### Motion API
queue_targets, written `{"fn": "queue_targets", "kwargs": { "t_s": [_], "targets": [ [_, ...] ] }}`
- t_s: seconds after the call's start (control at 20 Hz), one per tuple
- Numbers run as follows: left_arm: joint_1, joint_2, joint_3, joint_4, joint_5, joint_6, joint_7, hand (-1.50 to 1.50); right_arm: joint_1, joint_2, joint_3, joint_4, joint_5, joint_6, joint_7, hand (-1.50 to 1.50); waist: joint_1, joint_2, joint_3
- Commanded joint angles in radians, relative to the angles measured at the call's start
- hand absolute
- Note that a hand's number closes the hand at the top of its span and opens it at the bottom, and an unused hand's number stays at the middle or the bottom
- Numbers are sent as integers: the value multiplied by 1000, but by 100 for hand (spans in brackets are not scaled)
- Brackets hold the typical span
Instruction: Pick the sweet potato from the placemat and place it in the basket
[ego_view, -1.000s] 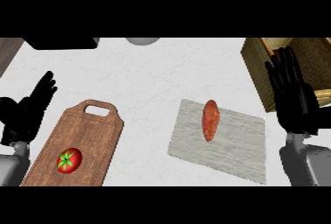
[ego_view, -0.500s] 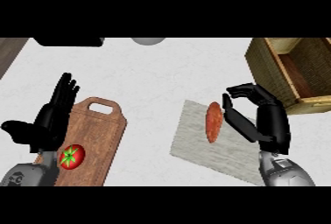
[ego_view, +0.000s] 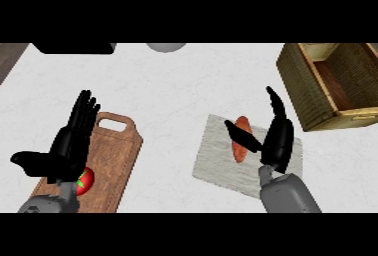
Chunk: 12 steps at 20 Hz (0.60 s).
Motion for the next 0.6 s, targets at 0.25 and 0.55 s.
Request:
{"fn": "queue_targets", "kwargs": {
  "t_s": [0.25, 0.55],
  "targets": [
    [30, -12, 0, -7, -18, 30, -9, 0, -68, -104, -27, 62, 292, 353, 482, -150, -31, -17, -7],
    [27, -14, -11, -23, -18, 20, -5, 0, -229, -34, 20, -69, 238, 739, 780, -150, -17, -18, 1]
  ]
}}
